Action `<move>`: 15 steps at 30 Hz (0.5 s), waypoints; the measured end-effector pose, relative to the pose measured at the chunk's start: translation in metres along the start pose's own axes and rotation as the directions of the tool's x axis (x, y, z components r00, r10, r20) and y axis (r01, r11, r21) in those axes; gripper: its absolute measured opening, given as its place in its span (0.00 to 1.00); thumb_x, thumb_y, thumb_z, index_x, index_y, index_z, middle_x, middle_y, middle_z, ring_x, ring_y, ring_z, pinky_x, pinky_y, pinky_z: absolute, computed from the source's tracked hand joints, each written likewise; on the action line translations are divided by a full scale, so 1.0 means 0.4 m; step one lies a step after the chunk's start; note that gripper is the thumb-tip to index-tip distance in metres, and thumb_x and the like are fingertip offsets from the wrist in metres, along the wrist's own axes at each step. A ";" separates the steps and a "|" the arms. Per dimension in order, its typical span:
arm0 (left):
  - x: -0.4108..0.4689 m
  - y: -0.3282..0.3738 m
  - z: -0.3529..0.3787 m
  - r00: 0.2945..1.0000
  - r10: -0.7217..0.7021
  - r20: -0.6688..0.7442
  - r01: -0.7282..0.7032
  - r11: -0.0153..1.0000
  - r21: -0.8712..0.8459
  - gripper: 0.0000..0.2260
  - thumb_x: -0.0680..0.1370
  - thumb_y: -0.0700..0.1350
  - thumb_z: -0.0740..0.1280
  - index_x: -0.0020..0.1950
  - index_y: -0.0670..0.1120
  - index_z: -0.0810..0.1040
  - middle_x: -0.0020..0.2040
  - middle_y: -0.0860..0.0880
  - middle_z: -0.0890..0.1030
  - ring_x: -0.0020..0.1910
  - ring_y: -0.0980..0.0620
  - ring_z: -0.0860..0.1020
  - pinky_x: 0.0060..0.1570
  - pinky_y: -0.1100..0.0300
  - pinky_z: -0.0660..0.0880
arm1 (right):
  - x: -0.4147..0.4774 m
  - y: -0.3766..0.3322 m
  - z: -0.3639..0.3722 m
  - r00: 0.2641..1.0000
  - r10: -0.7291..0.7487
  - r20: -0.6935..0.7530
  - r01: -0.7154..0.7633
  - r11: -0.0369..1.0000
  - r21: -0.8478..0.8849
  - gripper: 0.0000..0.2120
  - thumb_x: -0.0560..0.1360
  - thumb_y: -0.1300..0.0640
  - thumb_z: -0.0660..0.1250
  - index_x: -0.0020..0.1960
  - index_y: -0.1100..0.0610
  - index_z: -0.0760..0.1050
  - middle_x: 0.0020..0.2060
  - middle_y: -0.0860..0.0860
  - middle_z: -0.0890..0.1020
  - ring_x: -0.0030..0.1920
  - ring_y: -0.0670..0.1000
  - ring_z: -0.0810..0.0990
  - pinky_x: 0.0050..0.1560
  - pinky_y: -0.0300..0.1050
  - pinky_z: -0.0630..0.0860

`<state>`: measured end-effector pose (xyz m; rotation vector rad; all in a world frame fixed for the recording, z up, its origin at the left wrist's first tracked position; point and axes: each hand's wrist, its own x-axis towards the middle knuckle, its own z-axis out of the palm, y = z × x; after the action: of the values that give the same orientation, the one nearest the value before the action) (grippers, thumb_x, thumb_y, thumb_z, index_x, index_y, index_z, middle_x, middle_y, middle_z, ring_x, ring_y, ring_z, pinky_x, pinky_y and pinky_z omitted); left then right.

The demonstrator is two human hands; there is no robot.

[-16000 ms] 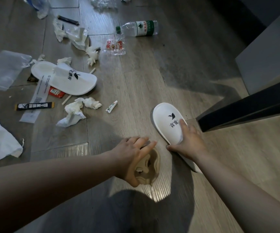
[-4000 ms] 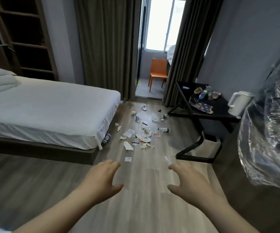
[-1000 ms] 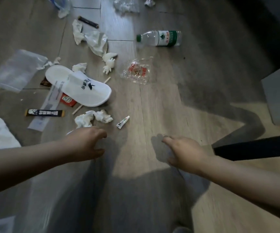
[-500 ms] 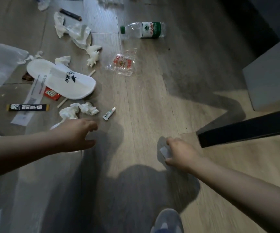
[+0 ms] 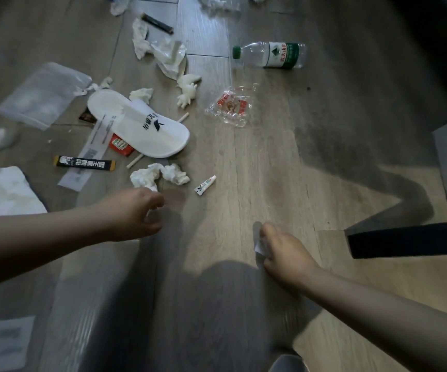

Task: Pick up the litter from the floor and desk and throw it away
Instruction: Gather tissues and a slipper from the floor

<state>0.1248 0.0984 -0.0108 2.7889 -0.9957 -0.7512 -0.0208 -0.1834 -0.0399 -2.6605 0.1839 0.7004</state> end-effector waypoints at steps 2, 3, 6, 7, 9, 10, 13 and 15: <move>-0.014 -0.023 0.002 1.000 -0.014 0.000 0.014 0.999 -0.035 0.18 0.74 0.53 0.70 0.61 0.50 0.74 0.56 0.52 0.77 0.49 0.55 0.75 0.48 0.62 0.73 | 0.027 -0.017 0.000 0.999 -0.039 -0.004 0.039 0.999 0.009 0.15 0.74 0.59 0.66 0.58 0.52 0.66 0.54 0.50 0.75 0.47 0.48 0.73 0.41 0.36 0.65; -0.021 -0.035 0.003 1.000 -0.019 0.006 0.020 0.999 -0.050 0.18 0.74 0.53 0.70 0.61 0.51 0.73 0.56 0.53 0.77 0.48 0.56 0.74 0.48 0.62 0.73 | 0.043 -0.025 0.000 0.999 -0.054 -0.006 0.054 0.998 0.012 0.16 0.74 0.59 0.67 0.59 0.53 0.67 0.54 0.51 0.75 0.48 0.50 0.74 0.42 0.38 0.65; -0.041 -0.069 0.003 0.999 -0.043 0.025 0.044 0.997 -0.069 0.18 0.74 0.55 0.69 0.61 0.52 0.73 0.54 0.54 0.76 0.48 0.58 0.73 0.47 0.63 0.73 | 0.089 -0.053 -0.002 0.995 -0.102 -0.005 0.102 0.994 0.024 0.17 0.72 0.60 0.67 0.59 0.56 0.67 0.52 0.52 0.74 0.51 0.54 0.75 0.41 0.40 0.62; -0.047 -0.080 0.003 0.999 -0.048 0.024 0.049 0.997 -0.067 0.17 0.74 0.55 0.69 0.61 0.52 0.73 0.54 0.54 0.76 0.47 0.58 0.74 0.46 0.64 0.73 | 0.104 -0.063 -0.003 0.992 -0.126 -0.003 0.126 0.992 0.025 0.17 0.72 0.60 0.67 0.59 0.56 0.68 0.51 0.51 0.74 0.51 0.54 0.75 0.40 0.39 0.61; -0.060 -0.103 0.005 0.998 -0.057 0.011 0.058 0.997 -0.056 0.17 0.74 0.56 0.69 0.59 0.52 0.74 0.53 0.54 0.76 0.47 0.58 0.74 0.44 0.65 0.72 | 0.136 -0.085 -0.005 0.983 -0.181 -0.003 0.181 0.983 0.032 0.17 0.71 0.61 0.67 0.58 0.56 0.68 0.49 0.49 0.72 0.50 0.54 0.74 0.40 0.39 0.59; -0.067 -0.115 0.007 0.998 -0.063 0.005 0.063 0.997 -0.047 0.17 0.74 0.56 0.68 0.59 0.52 0.74 0.53 0.54 0.77 0.47 0.58 0.74 0.43 0.66 0.70 | 0.155 -0.096 -0.008 0.978 -0.207 -0.006 0.207 0.978 0.037 0.18 0.71 0.62 0.67 0.58 0.57 0.68 0.49 0.49 0.71 0.50 0.54 0.74 0.41 0.39 0.60; -0.091 -0.149 0.015 0.996 -0.094 -0.005 0.094 0.995 -0.030 0.18 0.74 0.57 0.68 0.61 0.53 0.73 0.56 0.55 0.77 0.49 0.58 0.74 0.42 0.67 0.69 | 0.215 -0.134 -0.018 0.960 -0.280 -0.019 0.280 0.959 0.032 0.19 0.70 0.64 0.67 0.59 0.58 0.69 0.51 0.53 0.74 0.52 0.55 0.74 0.45 0.39 0.63; -0.106 -0.167 0.020 0.993 -0.114 -0.020 0.113 0.993 -0.038 0.18 0.74 0.58 0.68 0.61 0.54 0.73 0.57 0.55 0.77 0.50 0.59 0.75 0.43 0.67 0.70 | 0.248 -0.161 -0.027 0.940 -0.340 -0.039 0.341 0.940 0.021 0.19 0.69 0.65 0.67 0.59 0.60 0.70 0.53 0.55 0.74 0.54 0.56 0.73 0.53 0.42 0.68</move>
<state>0.1309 0.1777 -0.0161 2.8354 -0.8173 -0.7412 0.0841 -0.1314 -0.0597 -2.5844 -0.2530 0.5329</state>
